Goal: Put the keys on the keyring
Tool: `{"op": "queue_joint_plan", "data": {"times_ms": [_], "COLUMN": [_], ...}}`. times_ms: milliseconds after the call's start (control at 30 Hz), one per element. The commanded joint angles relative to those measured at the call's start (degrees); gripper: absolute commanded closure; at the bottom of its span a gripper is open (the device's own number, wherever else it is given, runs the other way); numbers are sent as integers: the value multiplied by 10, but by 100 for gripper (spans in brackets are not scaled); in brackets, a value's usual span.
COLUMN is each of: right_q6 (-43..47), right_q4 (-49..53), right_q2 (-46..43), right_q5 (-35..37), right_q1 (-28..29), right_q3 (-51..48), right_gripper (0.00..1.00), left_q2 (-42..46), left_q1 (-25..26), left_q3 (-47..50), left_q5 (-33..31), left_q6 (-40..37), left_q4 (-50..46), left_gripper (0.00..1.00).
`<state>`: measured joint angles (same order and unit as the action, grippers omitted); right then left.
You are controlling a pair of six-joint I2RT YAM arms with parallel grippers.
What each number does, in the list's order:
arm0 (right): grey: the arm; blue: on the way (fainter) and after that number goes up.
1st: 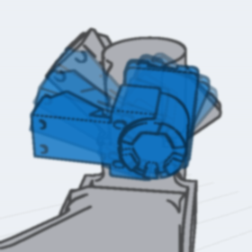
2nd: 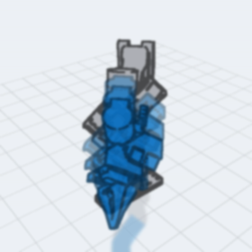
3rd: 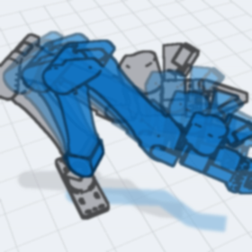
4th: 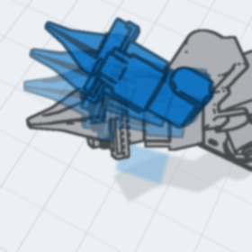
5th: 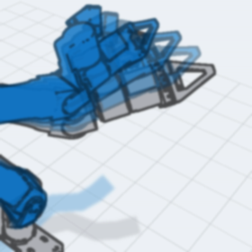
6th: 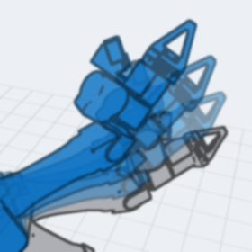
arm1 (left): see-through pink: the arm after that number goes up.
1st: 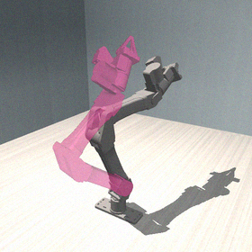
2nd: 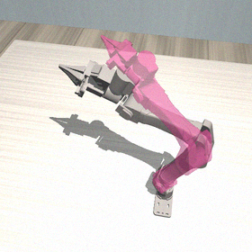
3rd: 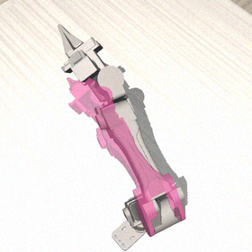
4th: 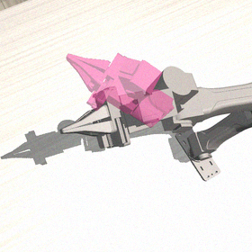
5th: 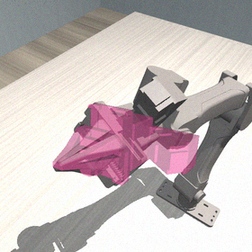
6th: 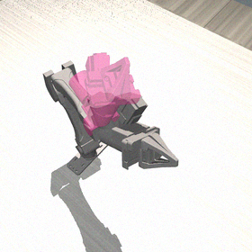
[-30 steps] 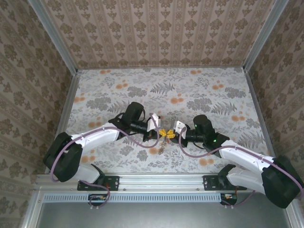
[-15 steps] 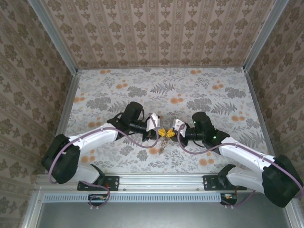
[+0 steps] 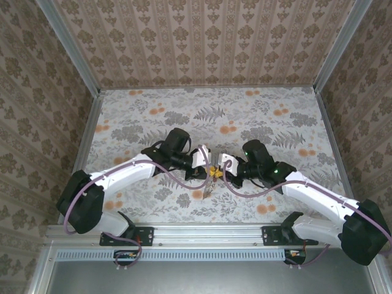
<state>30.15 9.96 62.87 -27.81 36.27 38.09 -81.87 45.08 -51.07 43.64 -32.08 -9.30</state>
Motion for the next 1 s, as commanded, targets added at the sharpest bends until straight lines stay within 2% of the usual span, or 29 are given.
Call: {"op": "queue_joint_plan", "data": {"times_ms": [0, 100, 167, 200, 367, 700, 967], "right_q6": [18, 18, 16, 15, -7, -107, -136], "right_q4": [15, 13, 13, 13, -46, -221, -289], "right_q2": [-6, -14, -17, -17, -28, -21, -3], "right_q5": [0, 0, 0, -1, 0, -77, -93], "right_q1": [10, 12, 13, 13, 10, -41, -56], "right_q3": [31, 32, 33, 32, -11, -107, -132], "right_gripper": [100, 100, 100, 100, 95, 86, 84], "left_q2": [-8, -9, -10, -11, -6, 16, 20], "left_q1": [3, 3, 3, 4, 1, -11, -14], "left_q3": [-23, -24, -25, -25, -9, 59, 77], "left_q5": [-2, 3, 10, 14, 39, 108, 130], "left_q6": [-21, -22, -22, -21, 7, 98, 122], "left_q4": [-22, -26, -26, -24, 24, 200, 246], "left_gripper": [83, 88, 98, 100, 100, 100, 100]}}
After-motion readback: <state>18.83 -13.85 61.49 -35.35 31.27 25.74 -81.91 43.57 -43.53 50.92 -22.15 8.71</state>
